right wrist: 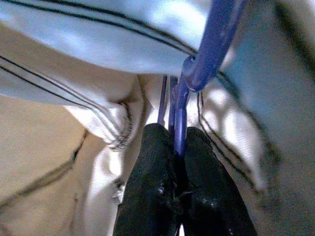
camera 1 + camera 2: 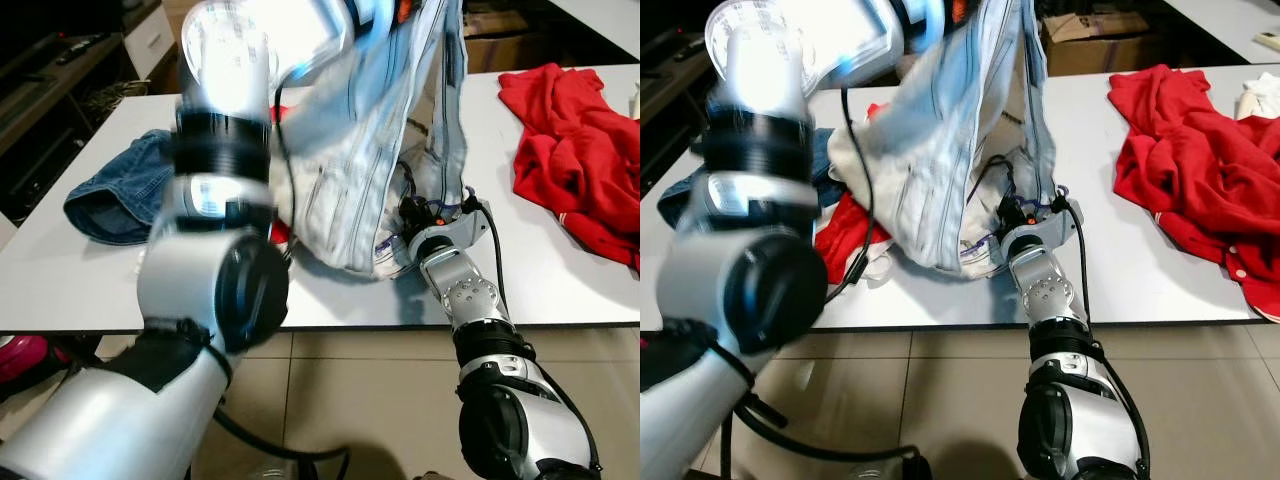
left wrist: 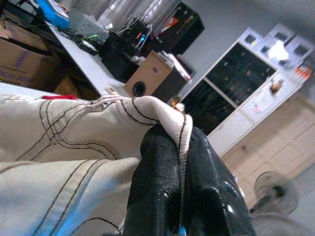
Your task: Hang hanger
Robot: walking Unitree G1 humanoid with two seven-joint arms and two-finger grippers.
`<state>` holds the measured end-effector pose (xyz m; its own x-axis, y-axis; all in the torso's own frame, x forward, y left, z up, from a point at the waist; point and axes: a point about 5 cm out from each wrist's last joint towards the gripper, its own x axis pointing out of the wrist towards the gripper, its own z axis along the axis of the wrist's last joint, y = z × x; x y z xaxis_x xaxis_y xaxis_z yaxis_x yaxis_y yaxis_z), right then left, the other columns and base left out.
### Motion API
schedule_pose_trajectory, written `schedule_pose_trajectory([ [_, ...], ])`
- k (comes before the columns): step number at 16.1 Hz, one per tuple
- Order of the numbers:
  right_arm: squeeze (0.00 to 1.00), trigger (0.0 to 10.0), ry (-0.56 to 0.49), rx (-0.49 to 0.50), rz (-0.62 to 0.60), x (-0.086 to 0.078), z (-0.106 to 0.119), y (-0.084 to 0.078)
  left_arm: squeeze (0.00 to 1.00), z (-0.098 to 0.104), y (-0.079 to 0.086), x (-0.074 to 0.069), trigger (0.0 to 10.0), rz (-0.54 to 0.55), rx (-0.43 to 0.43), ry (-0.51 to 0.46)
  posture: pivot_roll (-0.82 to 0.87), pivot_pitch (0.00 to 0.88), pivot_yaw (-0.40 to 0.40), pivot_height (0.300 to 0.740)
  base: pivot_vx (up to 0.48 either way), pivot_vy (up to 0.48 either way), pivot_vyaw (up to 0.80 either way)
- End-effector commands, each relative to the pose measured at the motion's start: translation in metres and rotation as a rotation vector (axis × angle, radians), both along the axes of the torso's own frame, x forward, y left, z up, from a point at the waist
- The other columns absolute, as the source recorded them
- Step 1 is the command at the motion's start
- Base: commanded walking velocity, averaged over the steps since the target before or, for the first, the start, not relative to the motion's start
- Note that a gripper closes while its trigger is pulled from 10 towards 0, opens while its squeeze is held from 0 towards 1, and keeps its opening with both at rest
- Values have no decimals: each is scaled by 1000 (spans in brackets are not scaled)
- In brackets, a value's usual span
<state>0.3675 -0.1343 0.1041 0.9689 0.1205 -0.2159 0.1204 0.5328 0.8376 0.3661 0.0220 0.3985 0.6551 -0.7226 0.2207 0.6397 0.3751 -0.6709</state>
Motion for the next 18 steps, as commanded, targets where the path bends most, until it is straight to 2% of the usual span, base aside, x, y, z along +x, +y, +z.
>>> schedule_pose_trajectory([
  [1, 0, 10000, 177, -85, 36, -21, -42, -4, 0, 37, 21, -2, 0, 68, -136, -77, -102, 0, 140, 740, 0, 0, 0],
  [2, 0, 10000, 199, -136, 53, -26, -48, -10, 0, 43, 28, 1, 0, 104, -152, -87, -101, 0, 140, 740, 0, 0, 0],
  [3, 0, 10000, 188, -184, 103, -31, -48, -13, 0, 46, 39, 7, 0, 185, -129, -107, -100, 0, 138, 740, 0, 0, 0],
  [4, 0, 10000, 180, -206, 126, -33, -47, -14, 0, 47, 44, 10, 0, 219, -121, -115, -100, 0, 138, 740, 0, 0, 0],
  [5, 0, 10000, 137, -264, 190, -38, -39, -17, 0, 47, 57, 17, 0, 307, -80, -140, -98, 0, 137, 740, 0, 0, 0],
  [7, 0, 10000, -62, -342, 366, -58, 6, -24, 0, 36, 87, 34, 0, 511, 44, -178, -102, 0, 141, 740, 0, 0, 0],
  [8, 0, 10000, -163, -347, 435, -70, 30, -28, 0, 28, 100, 40, 0, 603, 126, -197, -105, 0, 143, 740, 0, 0, 0],
  [9, 0, 10000, -212, -352, 467, -77, 42, -31, 0, 22, 106, 43, 0, 637, 160, -198, -112, 0, 148, 740, 0, 0, 0],
  [11, 0, 10000, -421, -394, 613, -107, 93, -41, 0, -10, 132, 54, 0, 774, 330, -173, -125, 0, 153, 740, 0, 0, 0],
  [13, 0, 10000, -579, -410, 710, -129, 129, -42, 0, -41, 148, 59, 0, 838, 459, -130, -134, 0, 153, 740, 0, 0, 0],
  [14, 0, 10000, -655, -406, 754, -140, 148, -40, 0, -64, 155, 62, 0, 858, 546, -103, -140, 0, 151, 740, 0, 0, 0],
  [16, 0, 10000, -736, -368, 748, -142, 171, -38, 0, -109, 158, 63, 0, 832, 667, -36, -145, 0, 143, 740, 0, 0, 0],
  [18, 0, 10000, -744, -299, 660, -132, 186, -40, 0, -162, 151, 59, 0, 747, 814, 24, -149, 0, 136, 740, 0, 0, 0],
])
